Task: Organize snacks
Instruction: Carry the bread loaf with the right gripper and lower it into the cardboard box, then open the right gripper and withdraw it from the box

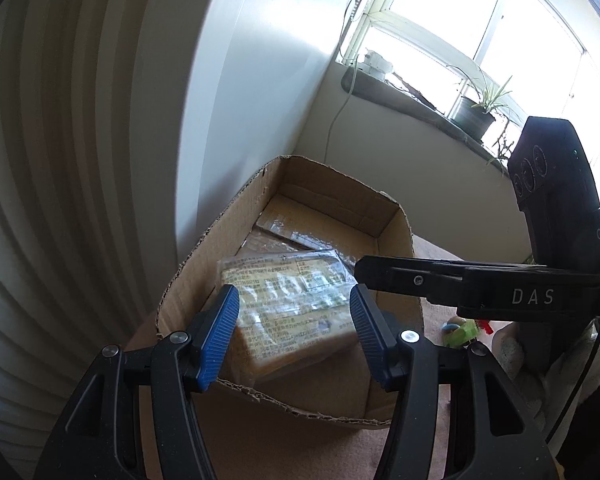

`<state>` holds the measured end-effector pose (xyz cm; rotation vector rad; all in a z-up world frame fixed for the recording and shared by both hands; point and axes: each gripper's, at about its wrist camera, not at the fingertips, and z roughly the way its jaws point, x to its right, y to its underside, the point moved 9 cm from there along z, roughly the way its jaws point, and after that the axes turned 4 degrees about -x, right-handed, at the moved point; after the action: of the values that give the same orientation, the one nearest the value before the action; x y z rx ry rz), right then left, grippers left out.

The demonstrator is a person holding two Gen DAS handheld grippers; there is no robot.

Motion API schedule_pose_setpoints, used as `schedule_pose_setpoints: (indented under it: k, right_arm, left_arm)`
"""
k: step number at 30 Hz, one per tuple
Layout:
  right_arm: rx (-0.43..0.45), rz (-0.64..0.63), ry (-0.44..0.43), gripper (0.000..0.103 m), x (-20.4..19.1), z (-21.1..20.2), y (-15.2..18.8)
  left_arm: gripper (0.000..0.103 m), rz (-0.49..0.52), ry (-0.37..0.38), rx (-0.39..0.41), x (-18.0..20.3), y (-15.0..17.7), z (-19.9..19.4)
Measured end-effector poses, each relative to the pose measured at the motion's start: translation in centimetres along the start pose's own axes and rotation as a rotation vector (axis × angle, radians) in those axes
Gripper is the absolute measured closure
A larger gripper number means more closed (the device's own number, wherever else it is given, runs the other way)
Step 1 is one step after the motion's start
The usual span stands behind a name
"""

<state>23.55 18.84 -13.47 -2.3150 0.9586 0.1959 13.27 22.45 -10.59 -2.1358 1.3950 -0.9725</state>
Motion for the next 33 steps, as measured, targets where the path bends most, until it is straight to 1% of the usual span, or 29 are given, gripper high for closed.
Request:
schedule_pose_setpoints:
  k: [3,14,15,16,17,24,28,31,33]
  right_arm:
    - [0.009,-0.010,0.027,0.044,0.2,-0.5,0.0]
    - [0.032,0.001,0.054,0.044,0.8,-2.5,0.8]
    - [0.034,0.000,0.059,0.041,0.9,-2.8,0.9]
    - [0.041,-0.002,0.065,0.035,0.9,-3.1,1.1]
    - [0.051,-0.005,0.074,0.033,0.9,-3.5,1.3]
    - [0.124,-0.013,0.154,0.031,2.2,-7.5,3.3]
    - [0.205,0.000,0.206,0.012,3.8,-11.1,4.9]
    - [0.253,0.019,0.252,0.005,5.3,-13.9,6.5]
    - [0.266,0.041,0.277,0.005,6.4,-15.5,8.0]
  left_arm:
    - [0.047,0.007,-0.002,0.002,0.1,0.1,-0.2]
    - [0.047,0.026,-0.017,0.018,1.2,0.4,-1.6]
    - [0.047,0.029,-0.017,0.019,1.4,0.5,-1.7]
    - [0.047,0.035,-0.017,0.020,1.7,0.6,-1.9]
    - [0.047,0.042,-0.018,0.023,2.0,0.7,-2.1]
    - [0.045,0.081,-0.006,0.037,4.2,1.7,-3.2]
    - [0.045,0.096,0.019,0.020,5.8,3.0,-3.2]
    - [0.045,0.115,0.034,0.007,7.2,4.1,-3.4]
    - [0.045,0.117,0.050,-0.005,8.0,4.8,-3.3]
